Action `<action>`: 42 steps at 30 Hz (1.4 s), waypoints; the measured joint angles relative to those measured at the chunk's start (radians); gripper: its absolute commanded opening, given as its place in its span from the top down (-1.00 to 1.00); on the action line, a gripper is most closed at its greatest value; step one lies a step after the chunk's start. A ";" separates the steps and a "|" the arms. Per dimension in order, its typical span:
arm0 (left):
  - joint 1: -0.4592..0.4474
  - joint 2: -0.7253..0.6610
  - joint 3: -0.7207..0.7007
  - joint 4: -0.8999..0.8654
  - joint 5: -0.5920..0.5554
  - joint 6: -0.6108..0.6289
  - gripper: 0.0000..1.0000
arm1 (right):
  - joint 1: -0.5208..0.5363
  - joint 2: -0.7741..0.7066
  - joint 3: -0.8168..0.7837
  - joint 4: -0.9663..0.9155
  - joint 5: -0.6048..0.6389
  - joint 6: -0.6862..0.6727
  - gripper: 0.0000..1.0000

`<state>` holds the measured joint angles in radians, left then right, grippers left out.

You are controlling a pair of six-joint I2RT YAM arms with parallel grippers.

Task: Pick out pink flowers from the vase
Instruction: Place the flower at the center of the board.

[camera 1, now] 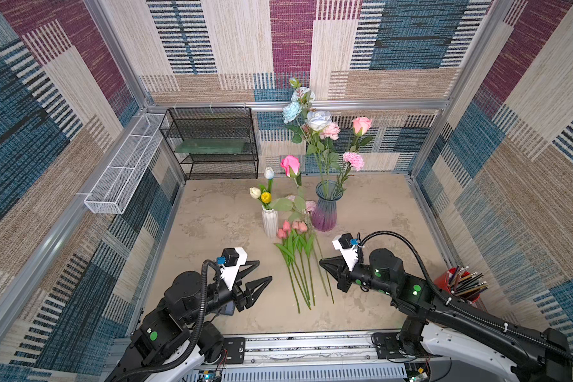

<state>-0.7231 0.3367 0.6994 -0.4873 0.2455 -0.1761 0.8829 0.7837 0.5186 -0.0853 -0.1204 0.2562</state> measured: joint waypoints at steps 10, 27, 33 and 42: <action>0.000 -0.030 0.064 -0.165 -0.060 0.071 -0.32 | -0.146 0.206 -0.019 -0.025 0.014 0.084 1.00; 0.000 -0.037 0.031 -0.190 -0.051 0.093 -0.32 | -0.233 0.816 0.303 -0.016 -0.058 0.192 0.92; 0.000 -0.037 0.029 -0.190 -0.052 0.097 -0.31 | -0.219 0.896 0.326 -0.016 -0.071 0.207 0.70; 0.000 -0.037 0.026 -0.191 -0.053 0.100 -0.31 | -0.208 0.898 0.337 -0.027 -0.057 0.206 0.40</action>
<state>-0.7231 0.3000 0.7250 -0.6781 0.1928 -0.0761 0.6746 1.6821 0.8555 -0.1123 -0.1772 0.4622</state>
